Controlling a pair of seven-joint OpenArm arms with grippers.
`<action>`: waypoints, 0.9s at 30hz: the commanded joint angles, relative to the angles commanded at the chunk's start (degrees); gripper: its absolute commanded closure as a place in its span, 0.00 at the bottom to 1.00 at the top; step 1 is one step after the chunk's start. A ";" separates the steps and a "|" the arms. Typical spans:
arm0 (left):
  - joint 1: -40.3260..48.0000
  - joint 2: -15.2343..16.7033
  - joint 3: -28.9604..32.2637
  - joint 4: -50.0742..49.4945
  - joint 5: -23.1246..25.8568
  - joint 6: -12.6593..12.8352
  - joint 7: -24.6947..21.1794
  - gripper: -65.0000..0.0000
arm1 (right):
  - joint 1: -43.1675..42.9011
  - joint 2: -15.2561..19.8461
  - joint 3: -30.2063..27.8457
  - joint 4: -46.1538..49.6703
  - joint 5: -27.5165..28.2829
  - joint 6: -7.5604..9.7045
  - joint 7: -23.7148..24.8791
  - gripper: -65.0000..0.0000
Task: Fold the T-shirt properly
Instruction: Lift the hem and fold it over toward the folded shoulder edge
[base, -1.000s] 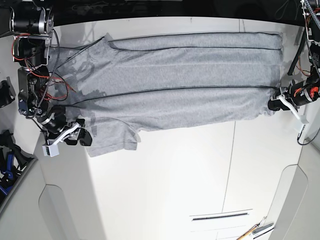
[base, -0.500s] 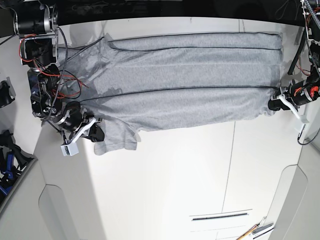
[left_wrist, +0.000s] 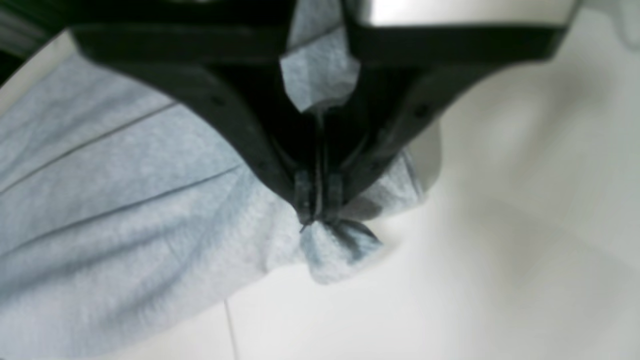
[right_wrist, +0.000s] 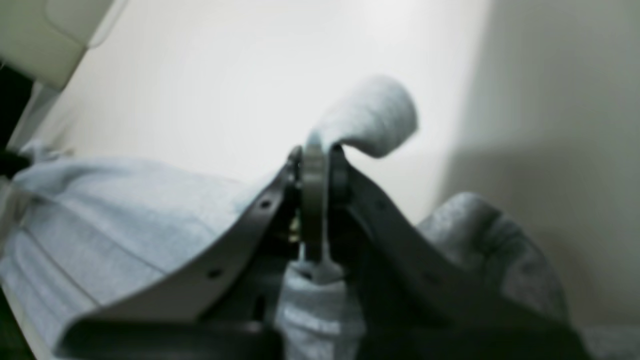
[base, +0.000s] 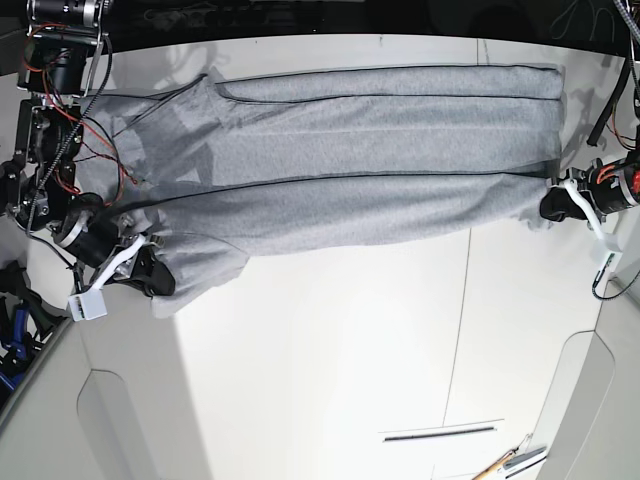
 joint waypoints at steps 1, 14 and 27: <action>0.76 -0.28 0.00 0.61 -0.02 0.00 0.55 1.00 | -1.46 0.85 0.00 1.66 0.26 -0.02 0.02 1.00; 6.97 -3.10 -0.04 1.60 -0.04 0.00 4.11 1.00 | -12.46 6.01 1.77 9.07 5.35 0.02 -2.49 1.00; 7.82 -3.13 -0.04 2.10 -0.02 0.00 3.89 0.95 | -18.45 6.27 7.72 9.09 11.54 0.57 -8.90 1.00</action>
